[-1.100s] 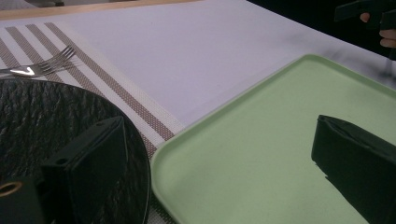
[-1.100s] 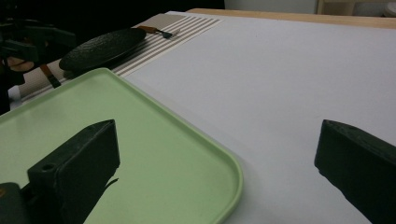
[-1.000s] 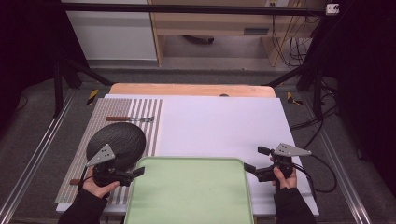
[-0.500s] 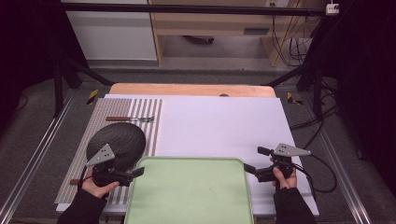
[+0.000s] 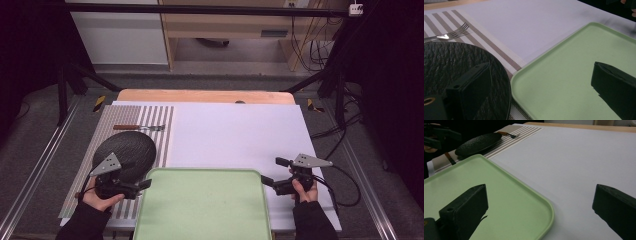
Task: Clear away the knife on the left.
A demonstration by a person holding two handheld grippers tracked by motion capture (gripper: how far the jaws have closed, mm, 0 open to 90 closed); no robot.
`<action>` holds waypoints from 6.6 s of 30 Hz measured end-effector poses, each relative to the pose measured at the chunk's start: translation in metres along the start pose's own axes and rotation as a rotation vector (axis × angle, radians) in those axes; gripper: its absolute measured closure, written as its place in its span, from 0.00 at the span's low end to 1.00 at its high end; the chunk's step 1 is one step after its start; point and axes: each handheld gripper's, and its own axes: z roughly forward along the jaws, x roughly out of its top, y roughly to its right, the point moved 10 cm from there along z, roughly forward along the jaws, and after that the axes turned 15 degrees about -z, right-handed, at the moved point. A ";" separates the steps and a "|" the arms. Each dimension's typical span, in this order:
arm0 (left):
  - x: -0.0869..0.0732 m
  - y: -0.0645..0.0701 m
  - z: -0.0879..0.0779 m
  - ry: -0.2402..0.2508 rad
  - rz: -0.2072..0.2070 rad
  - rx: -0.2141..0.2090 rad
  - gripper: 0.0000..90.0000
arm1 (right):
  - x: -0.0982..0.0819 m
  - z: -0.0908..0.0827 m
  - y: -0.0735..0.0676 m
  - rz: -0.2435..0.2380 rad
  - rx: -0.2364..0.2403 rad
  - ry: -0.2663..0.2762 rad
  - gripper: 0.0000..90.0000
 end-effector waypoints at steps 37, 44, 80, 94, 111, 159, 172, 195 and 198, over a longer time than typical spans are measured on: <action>-0.004 -0.016 -0.034 -0.079 0.032 0.073 0.03 | -0.001 0.001 0.000 0.001 0.000 -0.004 0.01; -0.008 -0.024 -0.043 -0.113 0.013 0.122 0.03 | -0.001 0.001 -0.001 0.002 0.002 -0.007 0.01; -0.044 -0.058 -0.090 -0.218 0.024 0.218 0.06 | -0.001 0.000 0.000 0.002 -0.002 -0.007 0.01; -0.067 -0.078 -0.088 -0.341 0.025 0.263 0.18 | -0.001 0.000 0.000 0.003 -0.001 -0.008 0.01; -0.080 -0.082 -0.083 -0.435 0.086 0.240 0.47 | -0.001 0.000 0.000 0.004 -0.002 -0.010 0.01; -0.087 -0.063 -0.088 -0.566 0.209 0.189 0.81 | -0.001 0.001 0.000 0.005 -0.003 -0.009 0.01; -0.088 -0.062 -0.085 -0.599 0.183 0.221 0.84 | -0.001 0.000 0.000 0.006 -0.002 -0.009 0.01; -0.079 -0.051 -0.094 -0.568 0.173 0.164 0.86 | 0.000 0.000 0.001 0.006 -0.003 -0.007 0.01; -0.077 -0.048 -0.093 -0.563 0.174 0.160 0.86 | -0.001 0.000 0.001 0.006 -0.003 -0.008 0.01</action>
